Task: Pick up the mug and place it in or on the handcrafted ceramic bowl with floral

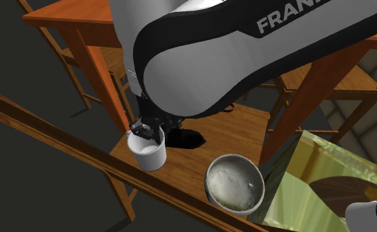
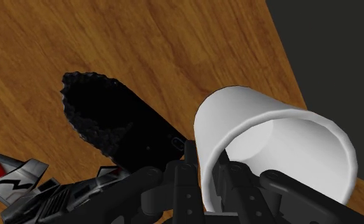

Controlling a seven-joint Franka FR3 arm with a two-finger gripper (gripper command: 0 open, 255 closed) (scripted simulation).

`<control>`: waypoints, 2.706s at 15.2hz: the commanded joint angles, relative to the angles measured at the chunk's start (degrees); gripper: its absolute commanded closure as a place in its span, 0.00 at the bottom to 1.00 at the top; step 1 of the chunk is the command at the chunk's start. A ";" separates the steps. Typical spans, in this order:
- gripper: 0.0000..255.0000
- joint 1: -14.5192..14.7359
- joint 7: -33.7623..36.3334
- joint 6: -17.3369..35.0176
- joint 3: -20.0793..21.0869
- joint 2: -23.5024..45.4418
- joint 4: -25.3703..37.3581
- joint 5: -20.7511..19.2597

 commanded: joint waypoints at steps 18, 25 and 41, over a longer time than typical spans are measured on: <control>1.00 -0.43 -0.54 -12.98 0.45 -5.34 7.82 1.53; 1.00 -0.46 -0.52 -18.10 0.52 -6.30 12.00 1.77; 1.00 -0.22 -5.36 -19.35 -1.22 -40.24 -20.06 10.39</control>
